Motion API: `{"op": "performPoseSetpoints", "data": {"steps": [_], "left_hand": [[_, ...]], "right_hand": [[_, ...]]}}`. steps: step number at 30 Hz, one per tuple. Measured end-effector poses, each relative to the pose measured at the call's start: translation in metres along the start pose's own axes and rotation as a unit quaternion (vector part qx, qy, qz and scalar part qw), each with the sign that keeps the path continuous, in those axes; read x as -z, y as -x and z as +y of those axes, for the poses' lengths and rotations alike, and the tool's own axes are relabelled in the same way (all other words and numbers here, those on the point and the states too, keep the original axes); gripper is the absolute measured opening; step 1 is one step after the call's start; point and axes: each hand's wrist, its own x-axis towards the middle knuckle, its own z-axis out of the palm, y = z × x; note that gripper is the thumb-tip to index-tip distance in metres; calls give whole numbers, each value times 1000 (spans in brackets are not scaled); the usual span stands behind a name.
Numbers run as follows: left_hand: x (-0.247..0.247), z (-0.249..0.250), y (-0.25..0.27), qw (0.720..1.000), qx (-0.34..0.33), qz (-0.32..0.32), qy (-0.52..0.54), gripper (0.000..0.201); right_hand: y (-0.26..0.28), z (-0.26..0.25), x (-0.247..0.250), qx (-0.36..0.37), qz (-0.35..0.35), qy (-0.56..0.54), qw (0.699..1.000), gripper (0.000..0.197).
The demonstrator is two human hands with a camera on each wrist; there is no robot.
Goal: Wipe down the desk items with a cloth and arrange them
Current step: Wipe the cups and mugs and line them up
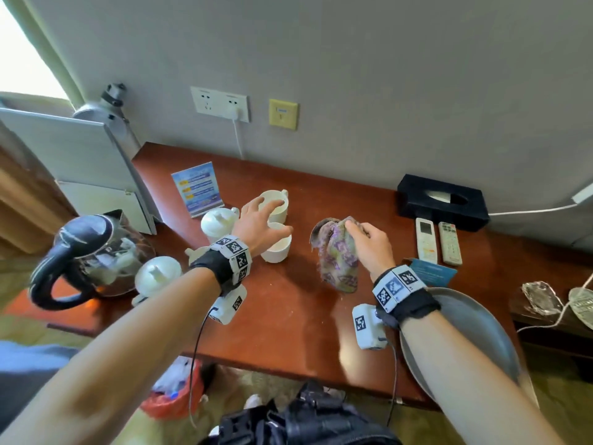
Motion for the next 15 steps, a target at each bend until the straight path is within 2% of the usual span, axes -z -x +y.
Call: {"op": "performPoseSetpoints", "data": {"steps": [7, 15], "left_hand": [[-14, -29, 6, 999, 17, -28, -12, 77], [-39, -35, -1, 996, 58, -70, -26, 87]], "right_hand": [[5, 8, -22, -9, -31, 4, 999, 53], [2, 24, -22, -23, -36, 26, 999, 47]]}}
